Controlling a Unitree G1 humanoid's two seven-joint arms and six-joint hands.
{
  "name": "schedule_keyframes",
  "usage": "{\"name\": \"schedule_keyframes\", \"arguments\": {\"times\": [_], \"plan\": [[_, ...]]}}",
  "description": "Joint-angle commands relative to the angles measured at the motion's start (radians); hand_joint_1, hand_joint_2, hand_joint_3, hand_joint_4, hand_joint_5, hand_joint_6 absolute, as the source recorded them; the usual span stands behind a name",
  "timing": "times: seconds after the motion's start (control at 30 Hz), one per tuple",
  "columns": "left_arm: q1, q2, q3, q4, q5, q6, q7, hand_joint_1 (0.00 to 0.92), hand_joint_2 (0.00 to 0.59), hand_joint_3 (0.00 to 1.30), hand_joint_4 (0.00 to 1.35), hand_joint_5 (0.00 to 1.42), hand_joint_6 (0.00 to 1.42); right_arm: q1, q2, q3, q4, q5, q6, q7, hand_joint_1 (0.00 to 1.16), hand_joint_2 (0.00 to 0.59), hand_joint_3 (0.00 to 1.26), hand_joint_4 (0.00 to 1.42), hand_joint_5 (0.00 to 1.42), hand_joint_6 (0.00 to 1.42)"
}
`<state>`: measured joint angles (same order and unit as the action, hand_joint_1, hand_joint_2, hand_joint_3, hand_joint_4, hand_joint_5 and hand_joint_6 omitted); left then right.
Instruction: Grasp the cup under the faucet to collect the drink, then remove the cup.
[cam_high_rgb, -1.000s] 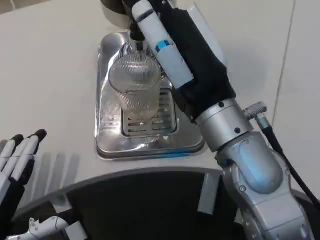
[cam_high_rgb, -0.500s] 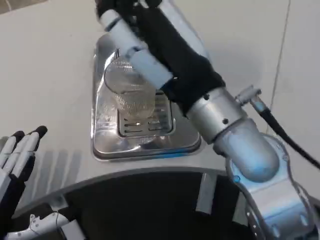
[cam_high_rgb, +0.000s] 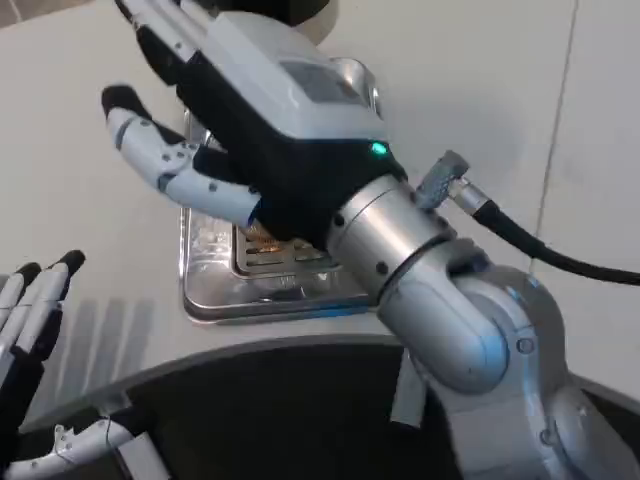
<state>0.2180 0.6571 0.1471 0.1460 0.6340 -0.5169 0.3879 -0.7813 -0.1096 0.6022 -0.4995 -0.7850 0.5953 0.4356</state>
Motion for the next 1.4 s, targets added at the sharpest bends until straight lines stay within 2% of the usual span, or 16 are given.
{"name": "schedule_keyframes", "arguments": {"times": [0.03,0.13,0.27,0.53,0.8,1.23,1.33,1.4], "plan": [[-0.024,-0.017,0.000,0.030,-0.020,-0.004,0.010,0.000,0.023,0.00,0.00,0.00,0.00,0.040,0.001,0.066,-0.069,-0.098,-0.005,0.097,0.00,0.586,0.00,0.00,0.00,0.00],[-0.067,-0.038,-0.003,0.052,-0.047,-0.004,0.003,0.000,0.020,0.00,0.00,0.00,0.00,0.078,0.009,0.063,-0.090,-0.141,-0.019,0.125,0.00,0.586,0.00,0.00,0.00,0.00],[-0.139,-0.067,-0.022,0.072,-0.088,0.002,-0.021,0.000,0.020,0.00,0.00,0.00,0.00,0.111,0.012,0.049,-0.098,-0.156,-0.042,0.134,0.00,0.586,0.00,0.00,0.00,0.00],[-0.266,-0.117,-0.078,0.111,-0.081,0.013,-0.024,0.000,0.017,0.00,0.00,0.00,0.00,0.119,0.038,0.015,-0.080,-0.182,-0.074,0.128,0.00,0.586,0.00,0.00,0.00,0.00],[-0.338,-0.138,-0.110,0.149,-0.087,0.009,-0.027,0.000,0.016,0.00,0.00,0.00,0.00,0.096,0.079,-0.017,-0.037,-0.213,-0.085,0.128,0.00,0.586,0.00,0.00,0.00,0.00],[-0.379,-0.138,-0.146,0.193,-0.087,-0.021,-0.027,0.000,0.014,0.00,0.00,0.00,0.00,0.102,0.117,-0.048,-0.027,-0.232,-0.094,0.145,0.00,0.586,0.00,0.00,0.00,0.00],[-0.392,-0.144,-0.157,0.203,-0.081,-0.023,-0.024,0.001,0.014,0.00,0.00,0.00,0.00,0.126,0.124,-0.056,-0.046,-0.234,-0.095,0.123,0.00,0.586,0.00,0.00,0.00,0.00],[-0.400,-0.146,-0.165,0.207,-0.079,-0.023,-0.021,0.001,0.014,0.00,0.00,0.00,0.00,0.174,0.137,-0.069,-0.074,-0.232,-0.104,0.066,0.00,0.586,0.00,0.00,0.00,0.00]]}}
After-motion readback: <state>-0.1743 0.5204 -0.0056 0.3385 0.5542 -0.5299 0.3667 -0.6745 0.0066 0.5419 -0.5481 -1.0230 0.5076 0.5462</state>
